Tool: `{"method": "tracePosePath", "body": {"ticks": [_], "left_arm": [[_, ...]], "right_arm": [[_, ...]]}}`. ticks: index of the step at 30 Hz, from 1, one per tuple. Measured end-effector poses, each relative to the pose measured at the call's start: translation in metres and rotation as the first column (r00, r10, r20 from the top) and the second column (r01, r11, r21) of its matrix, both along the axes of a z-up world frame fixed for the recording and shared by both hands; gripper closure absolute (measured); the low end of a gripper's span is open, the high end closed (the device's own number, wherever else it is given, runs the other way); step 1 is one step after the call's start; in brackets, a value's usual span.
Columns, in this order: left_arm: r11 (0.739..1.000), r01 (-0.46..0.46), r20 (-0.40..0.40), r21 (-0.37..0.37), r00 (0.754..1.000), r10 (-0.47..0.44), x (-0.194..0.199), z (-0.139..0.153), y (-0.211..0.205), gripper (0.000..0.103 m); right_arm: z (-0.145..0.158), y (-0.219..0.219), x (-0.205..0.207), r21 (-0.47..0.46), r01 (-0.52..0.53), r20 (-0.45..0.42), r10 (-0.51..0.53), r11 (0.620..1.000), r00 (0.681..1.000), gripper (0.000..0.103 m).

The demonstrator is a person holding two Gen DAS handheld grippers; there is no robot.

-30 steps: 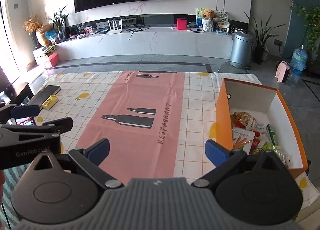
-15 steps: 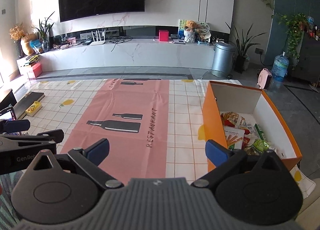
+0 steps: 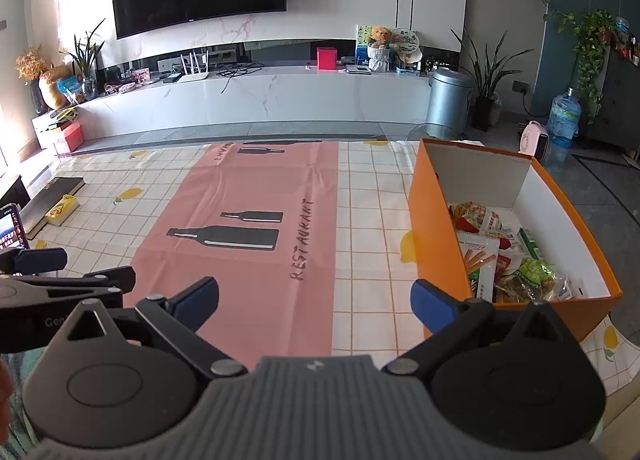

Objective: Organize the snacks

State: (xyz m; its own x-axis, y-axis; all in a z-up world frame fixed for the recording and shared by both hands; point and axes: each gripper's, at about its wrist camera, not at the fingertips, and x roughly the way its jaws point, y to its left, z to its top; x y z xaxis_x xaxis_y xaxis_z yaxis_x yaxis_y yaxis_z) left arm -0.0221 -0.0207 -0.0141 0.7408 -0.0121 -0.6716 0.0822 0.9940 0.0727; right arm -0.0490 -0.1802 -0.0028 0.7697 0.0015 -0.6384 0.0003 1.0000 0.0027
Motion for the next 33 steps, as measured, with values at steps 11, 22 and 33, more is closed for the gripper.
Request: {"method": "tracePosePath", "body": {"ticks": [11,22,33], "left_arm": [[1.0,-0.001,0.001,0.004,1.0,0.001,0.0,0.0026,0.0024,0.014],[1.0,0.001,0.0,0.007,1.0,-0.001,-0.0026,0.0042,0.0035,0.014],[1.0,0.001,-0.001,0.008,1.0,-0.001,-0.0024,0.0044,0.0038,0.014]], "right_arm": [[0.0037,-0.0003,-0.0027,-0.001,0.01,0.023,-0.01,1.0,1.0,0.004],[0.0047,0.0001,-0.0037,-0.004,0.014,0.027,-0.014,1.0,1.0,0.004],[0.0048,0.0008,-0.0027,-0.005,0.014,0.026,-0.014,1.0,1.0,0.004]]}}
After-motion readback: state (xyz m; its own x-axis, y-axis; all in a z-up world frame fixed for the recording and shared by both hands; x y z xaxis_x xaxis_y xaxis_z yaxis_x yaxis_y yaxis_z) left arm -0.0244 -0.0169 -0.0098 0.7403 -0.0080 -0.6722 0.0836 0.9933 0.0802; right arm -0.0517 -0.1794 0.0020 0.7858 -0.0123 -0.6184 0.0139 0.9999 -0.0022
